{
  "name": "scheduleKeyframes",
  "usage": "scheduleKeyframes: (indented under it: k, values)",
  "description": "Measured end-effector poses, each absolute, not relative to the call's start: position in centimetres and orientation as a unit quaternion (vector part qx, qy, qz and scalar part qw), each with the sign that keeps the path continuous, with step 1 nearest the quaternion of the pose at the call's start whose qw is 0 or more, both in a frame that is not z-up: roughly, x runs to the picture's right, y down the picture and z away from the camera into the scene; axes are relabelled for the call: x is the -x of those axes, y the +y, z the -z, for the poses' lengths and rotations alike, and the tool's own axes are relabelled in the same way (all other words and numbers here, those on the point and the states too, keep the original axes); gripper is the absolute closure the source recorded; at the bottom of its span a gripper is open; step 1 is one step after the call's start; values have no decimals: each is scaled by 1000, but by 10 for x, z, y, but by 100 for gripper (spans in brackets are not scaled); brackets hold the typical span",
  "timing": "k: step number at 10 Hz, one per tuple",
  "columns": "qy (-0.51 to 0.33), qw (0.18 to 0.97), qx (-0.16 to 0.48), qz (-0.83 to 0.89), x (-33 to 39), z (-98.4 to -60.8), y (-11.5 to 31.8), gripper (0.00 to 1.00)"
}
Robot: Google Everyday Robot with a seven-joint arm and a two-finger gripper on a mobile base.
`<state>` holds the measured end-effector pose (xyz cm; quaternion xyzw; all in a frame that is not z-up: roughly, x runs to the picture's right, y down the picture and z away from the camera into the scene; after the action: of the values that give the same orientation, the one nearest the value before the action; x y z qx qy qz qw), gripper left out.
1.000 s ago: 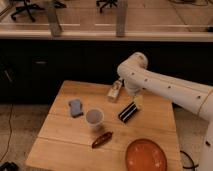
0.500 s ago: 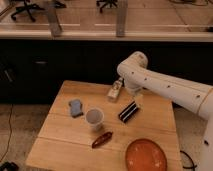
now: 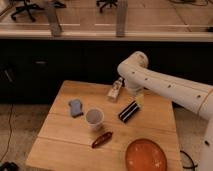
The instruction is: Move the arm in a circular motion
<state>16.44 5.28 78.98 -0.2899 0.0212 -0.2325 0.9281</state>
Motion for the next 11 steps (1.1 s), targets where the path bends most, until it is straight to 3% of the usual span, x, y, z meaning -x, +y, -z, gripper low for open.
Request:
scheduleKeyframes:
  k: [11]
  values:
    - [13,917,291,271,-166,-787,52,20]
